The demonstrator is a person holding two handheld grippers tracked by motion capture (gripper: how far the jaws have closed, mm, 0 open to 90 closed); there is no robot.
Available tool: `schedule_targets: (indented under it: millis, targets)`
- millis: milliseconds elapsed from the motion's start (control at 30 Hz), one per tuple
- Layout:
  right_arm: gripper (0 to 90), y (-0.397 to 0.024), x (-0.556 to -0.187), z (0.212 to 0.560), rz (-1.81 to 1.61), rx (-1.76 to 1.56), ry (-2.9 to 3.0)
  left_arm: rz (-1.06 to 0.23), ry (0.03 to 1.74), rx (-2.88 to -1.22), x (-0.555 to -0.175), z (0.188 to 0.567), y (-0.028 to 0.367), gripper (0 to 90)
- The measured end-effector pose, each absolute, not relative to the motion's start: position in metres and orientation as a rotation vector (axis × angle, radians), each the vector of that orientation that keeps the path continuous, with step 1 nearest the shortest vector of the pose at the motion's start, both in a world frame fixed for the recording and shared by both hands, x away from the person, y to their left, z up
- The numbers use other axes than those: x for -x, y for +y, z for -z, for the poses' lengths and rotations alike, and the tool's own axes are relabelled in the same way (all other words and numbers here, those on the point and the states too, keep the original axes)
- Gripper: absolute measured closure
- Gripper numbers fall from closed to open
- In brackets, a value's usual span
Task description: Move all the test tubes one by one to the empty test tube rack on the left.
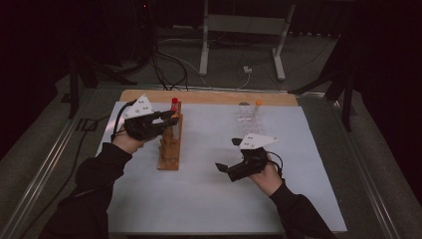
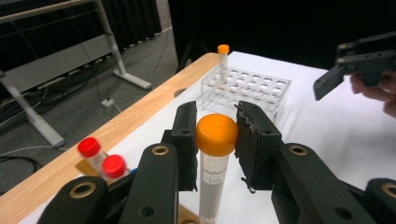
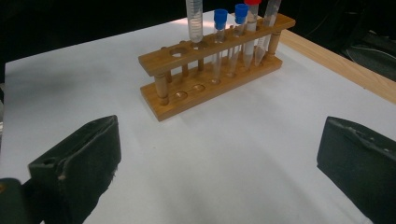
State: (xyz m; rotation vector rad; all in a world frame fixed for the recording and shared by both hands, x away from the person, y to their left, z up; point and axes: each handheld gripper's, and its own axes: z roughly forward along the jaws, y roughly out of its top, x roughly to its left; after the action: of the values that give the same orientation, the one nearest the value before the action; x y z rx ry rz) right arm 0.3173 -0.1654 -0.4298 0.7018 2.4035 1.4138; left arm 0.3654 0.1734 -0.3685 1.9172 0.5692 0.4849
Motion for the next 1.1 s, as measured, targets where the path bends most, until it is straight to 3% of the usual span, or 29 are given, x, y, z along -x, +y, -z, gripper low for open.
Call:
schedule_targets:
  millis: [1100]
  targets:
    - [0.0,-0.166,-0.317,0.430,-1.392,-0.695,2.411,-0.413,0.715,-1.923,-0.382,0.433,0.182,71.2]
